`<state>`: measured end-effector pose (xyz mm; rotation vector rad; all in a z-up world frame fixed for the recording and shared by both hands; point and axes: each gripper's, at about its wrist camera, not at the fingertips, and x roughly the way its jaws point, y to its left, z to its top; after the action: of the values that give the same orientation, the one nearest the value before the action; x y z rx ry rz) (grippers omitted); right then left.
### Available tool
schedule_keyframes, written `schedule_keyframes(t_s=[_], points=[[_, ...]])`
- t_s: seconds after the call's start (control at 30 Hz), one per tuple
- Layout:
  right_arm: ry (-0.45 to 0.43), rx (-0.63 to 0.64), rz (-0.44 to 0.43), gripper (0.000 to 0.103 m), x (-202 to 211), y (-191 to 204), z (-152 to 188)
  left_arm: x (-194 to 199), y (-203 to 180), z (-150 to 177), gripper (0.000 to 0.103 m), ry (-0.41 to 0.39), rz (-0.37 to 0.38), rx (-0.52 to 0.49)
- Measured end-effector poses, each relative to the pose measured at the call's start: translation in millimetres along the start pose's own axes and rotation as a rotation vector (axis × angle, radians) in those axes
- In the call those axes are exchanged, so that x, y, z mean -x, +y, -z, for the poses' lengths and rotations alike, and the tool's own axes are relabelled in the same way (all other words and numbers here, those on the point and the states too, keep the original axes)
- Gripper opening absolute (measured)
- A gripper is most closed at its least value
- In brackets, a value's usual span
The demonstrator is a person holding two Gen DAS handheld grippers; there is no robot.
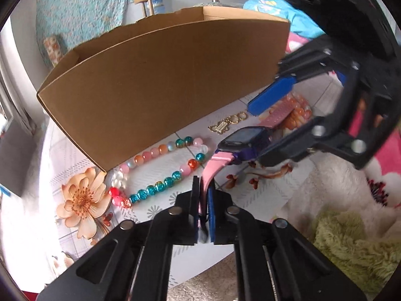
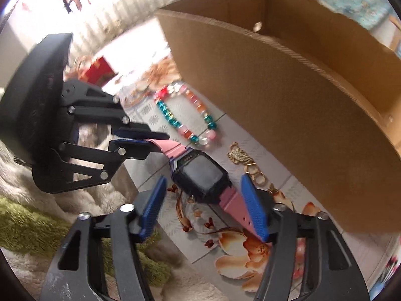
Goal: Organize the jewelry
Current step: 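Lift the pink watch with the left tool and carry it into the box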
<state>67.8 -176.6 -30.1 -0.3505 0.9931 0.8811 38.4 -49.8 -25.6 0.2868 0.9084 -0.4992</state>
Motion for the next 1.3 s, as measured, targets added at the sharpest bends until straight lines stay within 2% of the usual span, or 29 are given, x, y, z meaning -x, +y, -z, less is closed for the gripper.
schedule_keyframes(t_s=[0.07,0.17,0.27,0.33,0.4,0.53,0.57,0.67,0.83,0.97,1.13,1.3], points=[[-0.038,-0.039,0.025,0.066,8,-3,8,-3,9,-6,0.004,0.008,0.013,0.017],[-0.069,-0.066,0.120,0.064,18,-1,20,-5,10,-12,0.004,0.013,0.025,0.028],[-0.061,-0.051,0.251,0.046,18,2,28,-9,9,-21,0.004,0.016,0.031,0.032],[-0.047,-0.010,0.342,0.039,16,5,34,-10,10,-24,0.004,0.015,0.030,0.031],[-0.040,0.030,0.390,0.032,11,10,36,-4,14,-11,0.004,0.014,0.032,0.033],[-0.019,0.095,0.470,0.022,-6,24,36,-7,10,-7,0.004,0.013,0.030,0.034],[-0.011,0.121,0.495,0.015,-11,27,37,-5,7,-5,0.004,0.012,0.029,0.033],[-0.007,0.162,0.549,0.008,-21,35,40,-3,2,-2,0.004,0.006,0.020,0.021],[-0.066,0.158,0.610,0.002,-17,43,47,2,-9,1,0.004,-0.012,0.003,0.005],[-0.113,0.143,0.638,0.001,-6,65,54,14,-12,-3,0.004,-0.048,-0.003,0.002],[-0.192,0.145,0.693,0.001,27,80,53,44,-11,-18,0.004,-0.137,-0.019,-0.018],[-0.323,0.148,0.775,0.001,75,98,45,80,-8,-38,0.004,-0.249,-0.024,-0.039]])
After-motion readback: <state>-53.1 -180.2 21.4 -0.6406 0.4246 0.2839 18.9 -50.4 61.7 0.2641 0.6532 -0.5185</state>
